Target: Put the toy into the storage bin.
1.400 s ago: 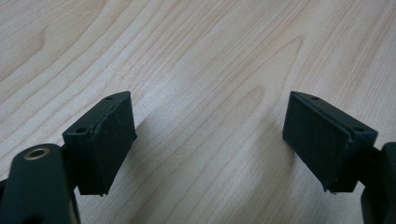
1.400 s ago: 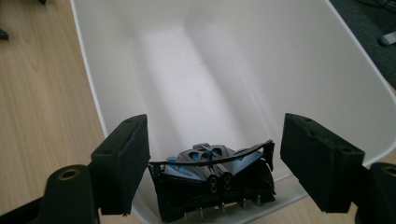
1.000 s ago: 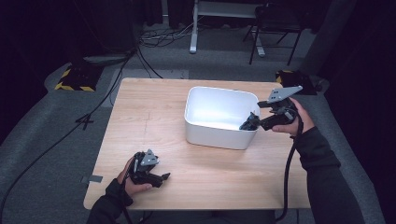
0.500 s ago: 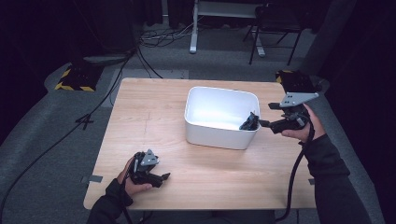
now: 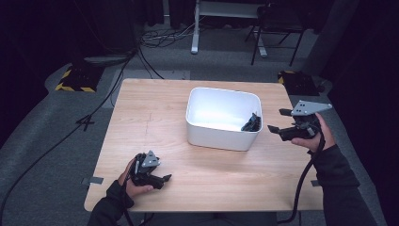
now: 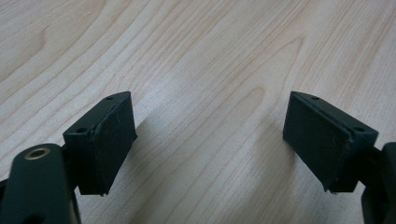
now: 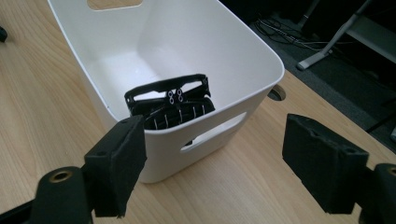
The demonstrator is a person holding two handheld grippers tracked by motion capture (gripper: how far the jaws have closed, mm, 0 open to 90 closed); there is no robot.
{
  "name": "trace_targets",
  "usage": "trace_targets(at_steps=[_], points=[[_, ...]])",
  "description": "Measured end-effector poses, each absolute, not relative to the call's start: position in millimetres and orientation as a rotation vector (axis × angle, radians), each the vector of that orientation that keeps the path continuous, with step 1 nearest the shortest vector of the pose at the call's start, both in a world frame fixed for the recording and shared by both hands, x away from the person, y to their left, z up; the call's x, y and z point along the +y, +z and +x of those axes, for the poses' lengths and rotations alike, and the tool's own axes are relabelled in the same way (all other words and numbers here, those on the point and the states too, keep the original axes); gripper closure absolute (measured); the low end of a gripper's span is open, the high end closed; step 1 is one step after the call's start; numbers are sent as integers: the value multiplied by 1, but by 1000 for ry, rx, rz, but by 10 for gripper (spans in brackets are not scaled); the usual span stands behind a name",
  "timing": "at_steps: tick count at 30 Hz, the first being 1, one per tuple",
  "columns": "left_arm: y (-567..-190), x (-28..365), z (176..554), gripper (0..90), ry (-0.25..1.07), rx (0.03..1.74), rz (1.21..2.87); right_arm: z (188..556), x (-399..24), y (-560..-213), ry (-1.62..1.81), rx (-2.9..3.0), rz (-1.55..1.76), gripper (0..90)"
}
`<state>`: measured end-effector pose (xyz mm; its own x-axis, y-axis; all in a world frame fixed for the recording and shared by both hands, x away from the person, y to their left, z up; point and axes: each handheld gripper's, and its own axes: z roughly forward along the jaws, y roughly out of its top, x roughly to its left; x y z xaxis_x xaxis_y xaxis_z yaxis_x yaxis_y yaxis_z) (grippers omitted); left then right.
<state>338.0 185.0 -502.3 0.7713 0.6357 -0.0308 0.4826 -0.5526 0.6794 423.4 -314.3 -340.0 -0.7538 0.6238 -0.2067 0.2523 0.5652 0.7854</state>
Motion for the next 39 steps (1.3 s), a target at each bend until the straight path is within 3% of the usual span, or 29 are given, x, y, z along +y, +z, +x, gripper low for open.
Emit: trace_targets(at_steps=[39], points=[[-502, 186, 339, 173, 297, 815, 2274, 389, -345, -425, 992, 2333, 823, 221]])
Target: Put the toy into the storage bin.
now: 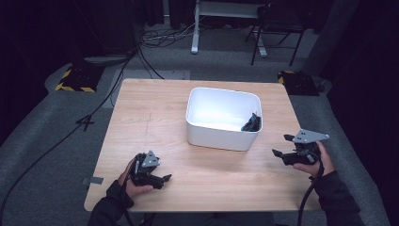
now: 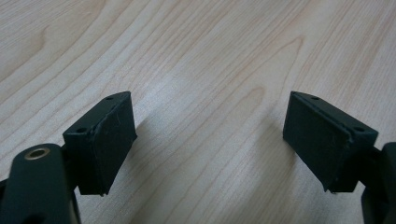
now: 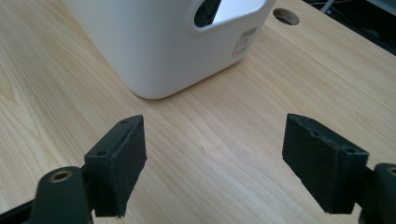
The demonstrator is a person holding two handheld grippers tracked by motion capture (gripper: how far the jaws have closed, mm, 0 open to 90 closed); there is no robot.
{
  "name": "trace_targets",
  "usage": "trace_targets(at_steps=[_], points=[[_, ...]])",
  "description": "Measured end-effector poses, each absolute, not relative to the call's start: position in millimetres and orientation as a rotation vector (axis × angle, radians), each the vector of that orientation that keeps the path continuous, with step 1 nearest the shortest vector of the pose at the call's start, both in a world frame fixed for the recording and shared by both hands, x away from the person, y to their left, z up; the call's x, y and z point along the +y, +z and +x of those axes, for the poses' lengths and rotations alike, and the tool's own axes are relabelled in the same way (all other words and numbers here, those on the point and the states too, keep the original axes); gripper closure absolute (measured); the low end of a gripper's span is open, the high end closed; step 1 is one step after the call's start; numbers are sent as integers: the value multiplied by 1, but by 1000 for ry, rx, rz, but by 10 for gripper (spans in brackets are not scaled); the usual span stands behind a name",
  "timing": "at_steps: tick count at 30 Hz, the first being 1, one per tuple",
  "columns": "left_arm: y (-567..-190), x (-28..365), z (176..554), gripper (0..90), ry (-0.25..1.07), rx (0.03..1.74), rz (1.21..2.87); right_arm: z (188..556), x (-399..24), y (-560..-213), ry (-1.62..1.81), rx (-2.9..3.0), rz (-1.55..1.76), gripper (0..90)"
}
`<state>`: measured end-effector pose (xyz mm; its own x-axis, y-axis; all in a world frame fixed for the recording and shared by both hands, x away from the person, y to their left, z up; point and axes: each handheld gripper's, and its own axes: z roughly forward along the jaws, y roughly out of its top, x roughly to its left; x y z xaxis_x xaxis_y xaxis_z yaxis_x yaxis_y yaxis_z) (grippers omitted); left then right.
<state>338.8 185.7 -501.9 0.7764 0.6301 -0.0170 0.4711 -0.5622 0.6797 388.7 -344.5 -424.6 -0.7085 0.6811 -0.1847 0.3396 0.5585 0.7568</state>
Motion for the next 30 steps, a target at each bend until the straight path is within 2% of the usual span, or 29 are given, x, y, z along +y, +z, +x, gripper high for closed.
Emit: trace_targets(at_steps=[30], points=[[-502, 185, 338, 173, 294, 822, 2266, 348, -386, -492, 985, 2375, 1014, 219]])
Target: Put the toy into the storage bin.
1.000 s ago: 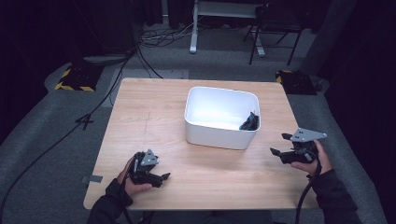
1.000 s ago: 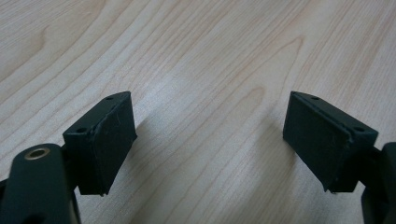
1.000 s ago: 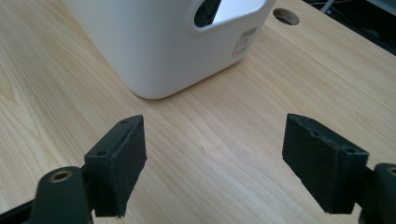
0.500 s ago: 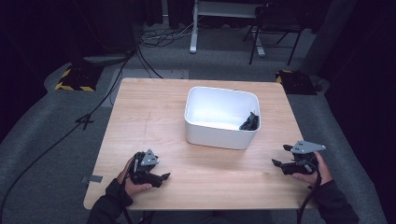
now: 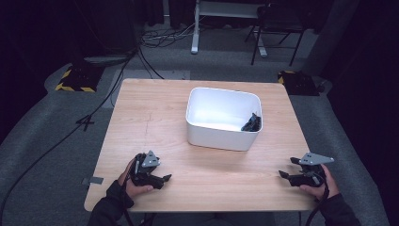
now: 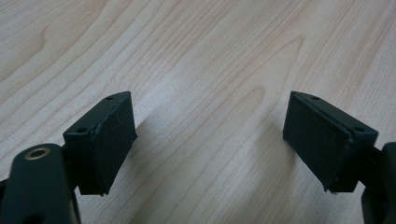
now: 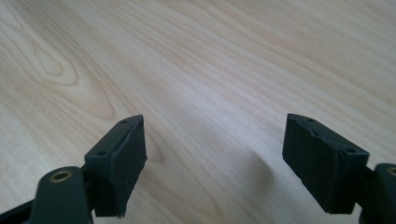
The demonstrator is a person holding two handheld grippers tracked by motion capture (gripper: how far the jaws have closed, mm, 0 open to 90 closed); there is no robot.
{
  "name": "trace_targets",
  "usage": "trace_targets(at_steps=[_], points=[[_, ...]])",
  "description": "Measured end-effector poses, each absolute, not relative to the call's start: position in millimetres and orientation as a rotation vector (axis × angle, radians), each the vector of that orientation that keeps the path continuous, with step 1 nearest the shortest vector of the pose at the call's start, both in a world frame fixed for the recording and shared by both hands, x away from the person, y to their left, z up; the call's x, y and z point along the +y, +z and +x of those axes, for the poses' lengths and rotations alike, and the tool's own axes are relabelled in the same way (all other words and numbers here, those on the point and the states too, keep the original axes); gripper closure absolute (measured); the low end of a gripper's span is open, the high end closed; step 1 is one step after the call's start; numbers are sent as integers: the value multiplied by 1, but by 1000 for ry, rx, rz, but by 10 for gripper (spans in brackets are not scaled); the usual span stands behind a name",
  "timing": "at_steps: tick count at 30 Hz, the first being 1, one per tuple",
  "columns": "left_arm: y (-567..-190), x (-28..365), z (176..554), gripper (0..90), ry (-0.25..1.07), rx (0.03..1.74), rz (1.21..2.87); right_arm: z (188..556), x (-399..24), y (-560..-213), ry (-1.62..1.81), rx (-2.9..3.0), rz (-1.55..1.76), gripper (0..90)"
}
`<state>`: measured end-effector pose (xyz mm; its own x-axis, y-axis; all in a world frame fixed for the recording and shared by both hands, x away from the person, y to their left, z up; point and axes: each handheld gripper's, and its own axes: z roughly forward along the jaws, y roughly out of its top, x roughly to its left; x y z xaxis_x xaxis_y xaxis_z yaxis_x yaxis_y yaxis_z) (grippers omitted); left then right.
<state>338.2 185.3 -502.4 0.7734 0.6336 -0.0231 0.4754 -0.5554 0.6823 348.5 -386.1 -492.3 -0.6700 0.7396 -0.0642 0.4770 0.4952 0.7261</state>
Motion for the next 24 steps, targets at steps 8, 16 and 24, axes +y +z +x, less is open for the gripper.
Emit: trace_targets(at_steps=[8, 16, 24], points=[[-502, 186, 338, 174, 300, 821, 2268, 340, -396, -500, 1011, 2341, 1093, 196], [-502, 185, 338, 174, 297, 822, 2267, 335, -401, -503, 1016, 2291, 1167, 155], [-502, 185, 337, 174, 292, 828, 2264, 335, -401, -503, 1017, 2293, 1167, 154]])
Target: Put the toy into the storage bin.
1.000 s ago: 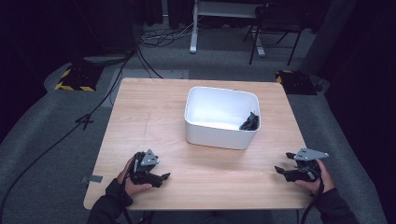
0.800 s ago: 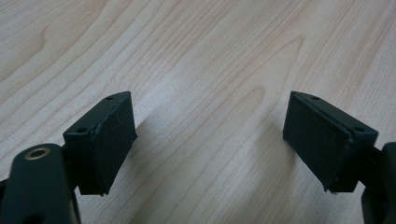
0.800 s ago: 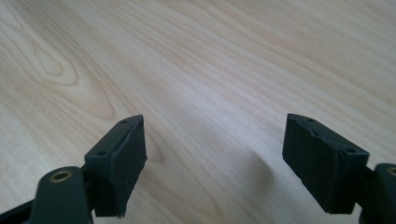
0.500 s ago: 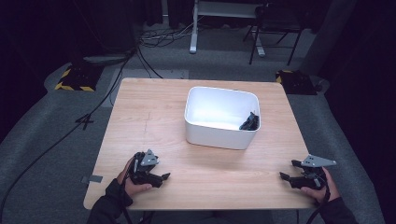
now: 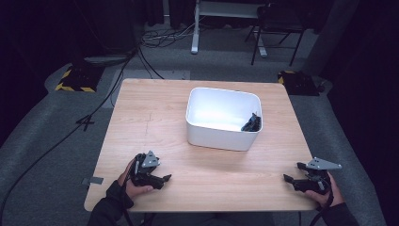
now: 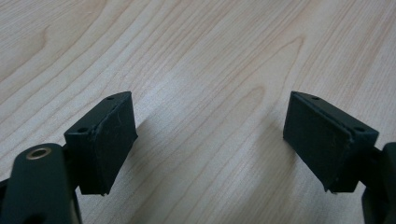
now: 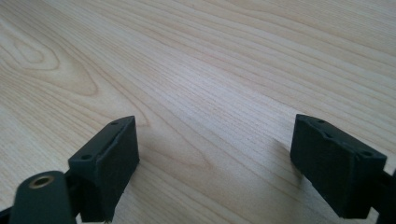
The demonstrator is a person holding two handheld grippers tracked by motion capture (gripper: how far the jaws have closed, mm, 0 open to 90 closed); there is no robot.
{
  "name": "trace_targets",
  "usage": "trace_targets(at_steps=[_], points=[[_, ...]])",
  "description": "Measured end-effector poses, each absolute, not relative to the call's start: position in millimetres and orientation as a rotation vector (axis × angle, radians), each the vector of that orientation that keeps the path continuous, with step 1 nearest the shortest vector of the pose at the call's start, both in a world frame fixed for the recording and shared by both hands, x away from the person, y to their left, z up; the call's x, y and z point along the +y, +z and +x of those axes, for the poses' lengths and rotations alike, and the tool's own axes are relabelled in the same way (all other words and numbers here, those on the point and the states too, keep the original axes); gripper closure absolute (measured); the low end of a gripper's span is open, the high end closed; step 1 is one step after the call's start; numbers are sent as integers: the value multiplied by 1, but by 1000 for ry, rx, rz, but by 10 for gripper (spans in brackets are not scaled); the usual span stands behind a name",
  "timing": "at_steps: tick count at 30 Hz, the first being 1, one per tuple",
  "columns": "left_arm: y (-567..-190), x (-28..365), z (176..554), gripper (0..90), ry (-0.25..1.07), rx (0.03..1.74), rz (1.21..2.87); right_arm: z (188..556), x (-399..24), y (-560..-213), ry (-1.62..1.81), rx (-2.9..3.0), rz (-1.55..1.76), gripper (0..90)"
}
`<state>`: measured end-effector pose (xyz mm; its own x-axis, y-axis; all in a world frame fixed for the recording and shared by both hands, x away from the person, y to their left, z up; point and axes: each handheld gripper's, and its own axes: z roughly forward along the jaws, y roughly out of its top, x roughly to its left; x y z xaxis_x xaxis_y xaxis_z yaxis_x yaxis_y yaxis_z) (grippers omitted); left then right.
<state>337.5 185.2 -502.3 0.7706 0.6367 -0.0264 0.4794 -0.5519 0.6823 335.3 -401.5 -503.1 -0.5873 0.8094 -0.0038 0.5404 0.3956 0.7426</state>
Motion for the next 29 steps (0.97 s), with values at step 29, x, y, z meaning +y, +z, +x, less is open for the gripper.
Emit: trace_targets(at_steps=[29], points=[[-502, 186, 338, 173, 293, 822, 2269, 336, -402, -503, 1016, 2292, 1160, 154]])
